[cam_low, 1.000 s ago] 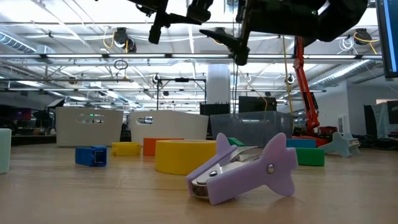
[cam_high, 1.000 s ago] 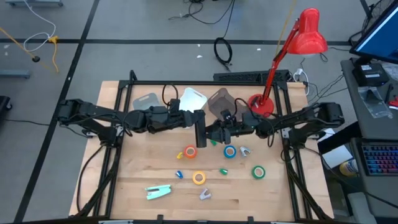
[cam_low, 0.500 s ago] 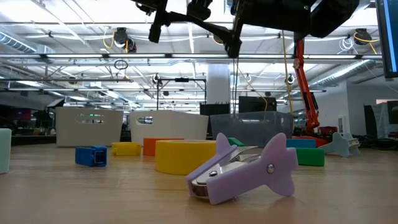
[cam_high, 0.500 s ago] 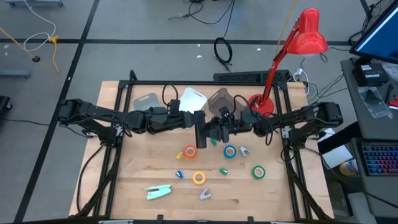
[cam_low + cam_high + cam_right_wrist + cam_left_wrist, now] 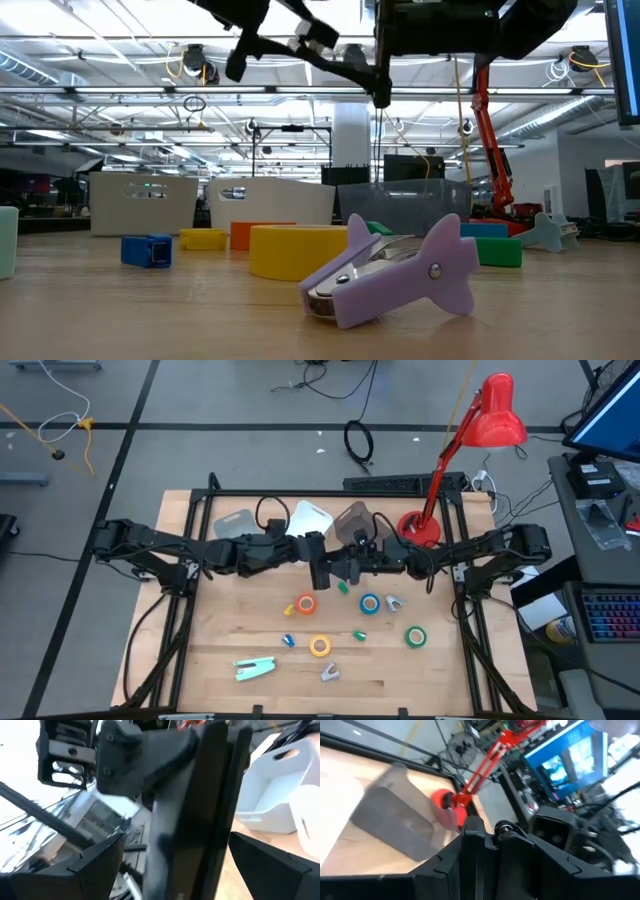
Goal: Pick and place Stapler, Stapler remover, tape
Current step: Put the black stapler into the black bin
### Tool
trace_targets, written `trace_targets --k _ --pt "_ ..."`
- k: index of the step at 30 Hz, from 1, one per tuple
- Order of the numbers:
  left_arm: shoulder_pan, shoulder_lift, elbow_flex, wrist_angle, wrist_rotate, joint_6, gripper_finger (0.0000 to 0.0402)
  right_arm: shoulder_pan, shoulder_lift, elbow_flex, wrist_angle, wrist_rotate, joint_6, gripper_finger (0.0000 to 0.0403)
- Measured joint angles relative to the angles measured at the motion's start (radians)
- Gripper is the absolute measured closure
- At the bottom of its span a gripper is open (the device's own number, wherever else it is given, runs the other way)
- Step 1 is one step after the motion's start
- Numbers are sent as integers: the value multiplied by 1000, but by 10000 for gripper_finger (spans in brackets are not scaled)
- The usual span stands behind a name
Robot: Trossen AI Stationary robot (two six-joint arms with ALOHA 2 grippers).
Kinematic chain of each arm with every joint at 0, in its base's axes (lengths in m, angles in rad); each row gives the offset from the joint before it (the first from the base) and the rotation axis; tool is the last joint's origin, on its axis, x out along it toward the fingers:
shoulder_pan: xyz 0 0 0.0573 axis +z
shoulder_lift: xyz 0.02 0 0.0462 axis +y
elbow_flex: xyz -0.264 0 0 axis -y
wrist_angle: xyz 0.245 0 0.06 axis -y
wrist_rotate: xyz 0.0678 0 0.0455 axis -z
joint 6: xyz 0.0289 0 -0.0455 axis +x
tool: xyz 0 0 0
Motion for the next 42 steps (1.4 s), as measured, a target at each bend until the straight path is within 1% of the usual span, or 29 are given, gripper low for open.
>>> trace_targets --k 4,10,13,15,21,24,36,42 --pt "2 0 0 -6 -40 4 224 0 0 59 -144 35 -70 48" --pt "20 0 0 -46 -49 3 224 0 1 181 -371 78 -194 48" --pt "25 2 0 -58 -68 8 224 0 -1 219 -447 109 -225 48" --pt "29 1 0 -53 -73 11 224 1 0 223 -455 113 -226 48" --pt "38 1 0 -50 -85 6 224 15 0 224 -522 207 -222 49" --pt "45 1 0 -45 -87 4 224 21 0 224 -522 211 -221 55" --pt "46 1 0 -17 -88 4 224 21 3 224 -525 211 -207 108" --pt "46 1 0 -26 -89 8 224 21 30 224 -497 203 -167 145"
